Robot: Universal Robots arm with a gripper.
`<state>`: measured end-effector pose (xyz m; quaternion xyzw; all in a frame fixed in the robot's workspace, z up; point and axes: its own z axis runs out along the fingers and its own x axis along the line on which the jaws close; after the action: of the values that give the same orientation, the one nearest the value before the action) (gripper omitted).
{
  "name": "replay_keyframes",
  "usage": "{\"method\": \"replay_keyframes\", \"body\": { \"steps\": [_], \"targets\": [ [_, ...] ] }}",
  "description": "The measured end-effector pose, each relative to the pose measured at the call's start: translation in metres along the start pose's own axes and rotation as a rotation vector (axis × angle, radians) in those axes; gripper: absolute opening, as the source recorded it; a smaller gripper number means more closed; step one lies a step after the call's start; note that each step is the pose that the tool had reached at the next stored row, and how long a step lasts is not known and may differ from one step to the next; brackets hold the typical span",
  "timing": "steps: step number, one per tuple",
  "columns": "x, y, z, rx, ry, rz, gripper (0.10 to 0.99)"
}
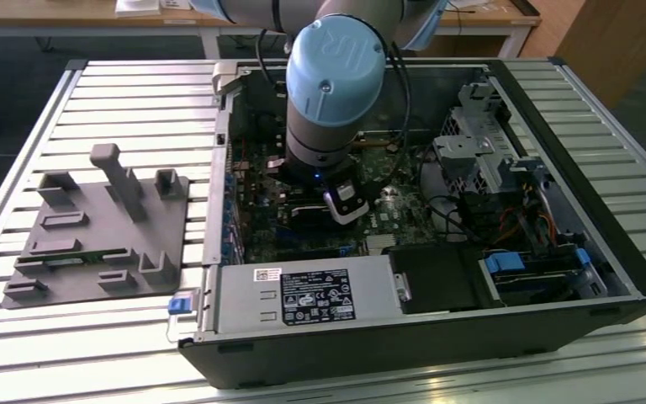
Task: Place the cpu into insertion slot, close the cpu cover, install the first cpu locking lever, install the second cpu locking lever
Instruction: 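Install the second cpu locking lever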
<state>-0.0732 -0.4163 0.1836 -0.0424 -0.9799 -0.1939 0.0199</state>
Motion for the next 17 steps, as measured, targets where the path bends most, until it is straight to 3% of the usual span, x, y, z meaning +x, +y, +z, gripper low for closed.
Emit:
{"method": "replay_keyframes", "body": {
  "steps": [12,17],
  "targets": [
    [0.0008,0.0017,0.0016,0.001,-0.0003,0.000,0.106],
    [0.0009,0.0017,0.0015,0.014,-0.0017,0.001,0.106]
  ]
}}
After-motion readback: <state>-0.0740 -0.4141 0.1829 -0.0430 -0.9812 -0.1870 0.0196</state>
